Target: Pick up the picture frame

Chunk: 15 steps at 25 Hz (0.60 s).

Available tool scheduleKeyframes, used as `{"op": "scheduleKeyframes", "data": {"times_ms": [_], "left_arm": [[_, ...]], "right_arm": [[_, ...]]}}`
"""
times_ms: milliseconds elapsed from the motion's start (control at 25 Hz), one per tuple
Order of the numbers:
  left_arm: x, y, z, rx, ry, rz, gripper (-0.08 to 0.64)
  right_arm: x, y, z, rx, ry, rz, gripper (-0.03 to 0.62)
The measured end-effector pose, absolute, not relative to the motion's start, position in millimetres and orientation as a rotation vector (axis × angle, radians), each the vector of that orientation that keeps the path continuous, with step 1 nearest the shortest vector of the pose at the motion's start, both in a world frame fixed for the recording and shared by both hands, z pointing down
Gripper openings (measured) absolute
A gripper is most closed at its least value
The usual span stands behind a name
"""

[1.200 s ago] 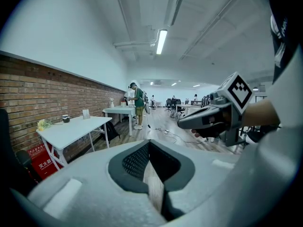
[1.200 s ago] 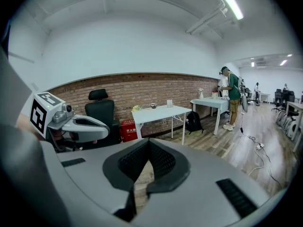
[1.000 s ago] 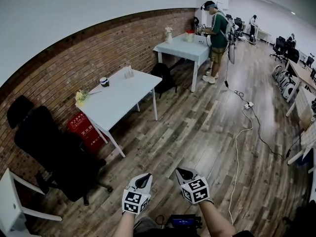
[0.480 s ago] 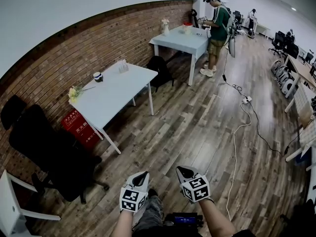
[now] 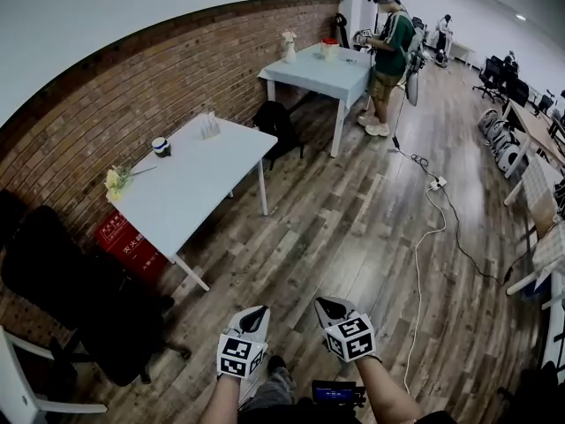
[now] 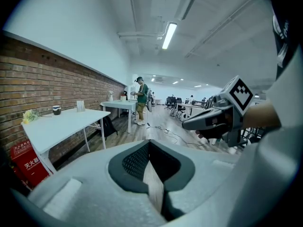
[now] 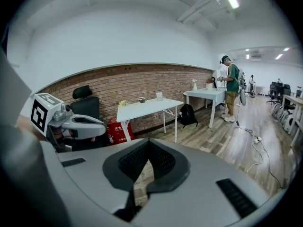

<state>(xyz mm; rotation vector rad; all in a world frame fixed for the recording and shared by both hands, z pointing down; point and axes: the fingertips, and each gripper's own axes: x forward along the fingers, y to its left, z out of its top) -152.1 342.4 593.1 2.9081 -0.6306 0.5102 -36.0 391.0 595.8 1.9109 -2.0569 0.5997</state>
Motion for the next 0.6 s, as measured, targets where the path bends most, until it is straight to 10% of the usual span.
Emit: {"op": "scheduleKeyframes", "data": {"times_ms": [600], "left_arm": [[-118,200,588,2.904,-0.581,0.497,0.012]], "right_arm": [[-7,252,588,1.932,-2.025,0.606,0.009]]}}
